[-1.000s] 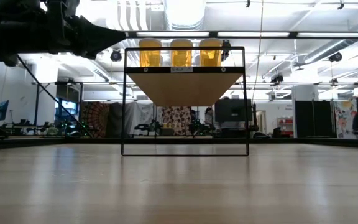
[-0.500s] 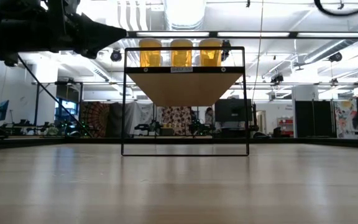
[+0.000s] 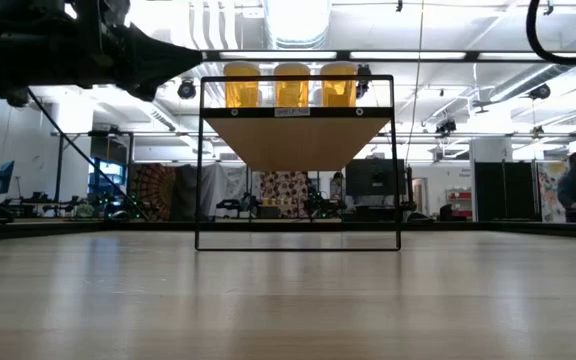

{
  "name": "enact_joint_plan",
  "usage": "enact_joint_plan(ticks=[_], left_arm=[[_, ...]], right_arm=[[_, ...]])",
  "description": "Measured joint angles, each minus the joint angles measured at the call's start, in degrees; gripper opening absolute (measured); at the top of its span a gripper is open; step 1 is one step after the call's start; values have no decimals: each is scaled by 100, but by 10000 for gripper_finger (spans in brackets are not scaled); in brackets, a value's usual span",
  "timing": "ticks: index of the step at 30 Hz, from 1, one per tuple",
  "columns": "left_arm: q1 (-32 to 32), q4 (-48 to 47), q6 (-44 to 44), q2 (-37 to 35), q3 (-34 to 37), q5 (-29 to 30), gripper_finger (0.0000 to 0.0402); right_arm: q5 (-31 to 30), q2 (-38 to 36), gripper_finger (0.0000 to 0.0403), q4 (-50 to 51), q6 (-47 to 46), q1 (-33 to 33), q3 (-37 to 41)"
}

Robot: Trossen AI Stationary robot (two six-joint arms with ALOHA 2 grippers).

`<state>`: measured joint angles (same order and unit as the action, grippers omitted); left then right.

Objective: Pick and place medicine bottles onto shelf by color
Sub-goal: Put the small orange pill bottle aligned with the other small orange bottles on the shelf

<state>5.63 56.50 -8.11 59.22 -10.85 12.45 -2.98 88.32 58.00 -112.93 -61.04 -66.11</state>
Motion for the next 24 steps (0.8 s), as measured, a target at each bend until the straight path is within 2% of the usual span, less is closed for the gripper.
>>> enact_joint_plan(ticks=[10, 20, 24], left_arm=[[0, -12, 23, 0, 0, 0, 2], [0, -8, 23, 0, 0, 0, 2], [0, -8, 21, 0, 0, 0, 2]], right_arm=[[48, 270, 225, -9, 179, -15, 16], [46, 273, 129, -218, 262, -22, 15], [46, 273, 112, -204, 309, -22, 19]])
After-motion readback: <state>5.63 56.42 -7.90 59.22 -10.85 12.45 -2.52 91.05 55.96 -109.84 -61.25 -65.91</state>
